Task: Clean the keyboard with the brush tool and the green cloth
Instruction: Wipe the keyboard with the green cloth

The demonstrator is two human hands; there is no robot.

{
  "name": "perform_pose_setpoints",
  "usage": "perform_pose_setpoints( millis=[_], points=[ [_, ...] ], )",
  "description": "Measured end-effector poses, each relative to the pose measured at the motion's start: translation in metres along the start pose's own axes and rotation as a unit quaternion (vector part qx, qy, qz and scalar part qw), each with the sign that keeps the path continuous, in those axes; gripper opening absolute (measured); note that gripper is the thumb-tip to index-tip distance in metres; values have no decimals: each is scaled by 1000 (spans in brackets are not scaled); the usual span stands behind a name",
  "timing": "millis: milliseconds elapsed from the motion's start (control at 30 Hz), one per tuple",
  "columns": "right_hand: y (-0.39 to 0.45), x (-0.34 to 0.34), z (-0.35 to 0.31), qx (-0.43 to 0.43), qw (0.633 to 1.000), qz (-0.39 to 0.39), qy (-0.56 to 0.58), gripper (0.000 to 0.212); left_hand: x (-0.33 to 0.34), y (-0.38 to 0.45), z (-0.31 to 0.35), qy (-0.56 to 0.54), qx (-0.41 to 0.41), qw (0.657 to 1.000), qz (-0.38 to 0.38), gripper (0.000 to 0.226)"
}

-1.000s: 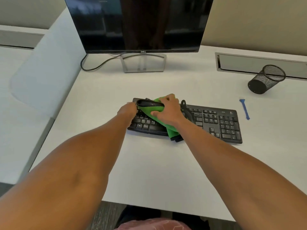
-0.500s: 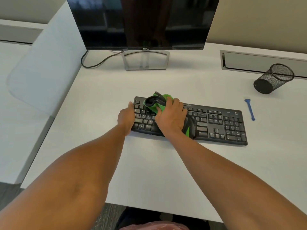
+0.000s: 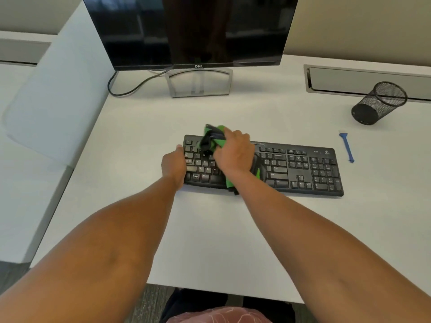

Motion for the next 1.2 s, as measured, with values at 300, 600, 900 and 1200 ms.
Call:
perform_pose_setpoints(
  millis=[300,600,900,1200],
  points=[
    [5,-55,110,235,969,75,-9,49,1,-6,3,20,8,1000,4,44],
    [11,5,-15,88,994,-9,69,42,0,-8,5,29,22,999,6,44],
    [8,15,-42,-23,998,-32,48,49,-1,-3,2,-5,11,1000,0,33],
    [8,-12,33,113,993,3,-10,61,2,-5,5,56,21,998,-10,51]
  ],
)
Point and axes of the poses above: each hand's wrist, its own y-axis towards the middle knuckle, its own x-axis out of the palm, z = x × y, the point moved 5 cm from there along y, towards the middle knuckle, and after that the axes turned 2 degrees about y, right-handed, at the moved point
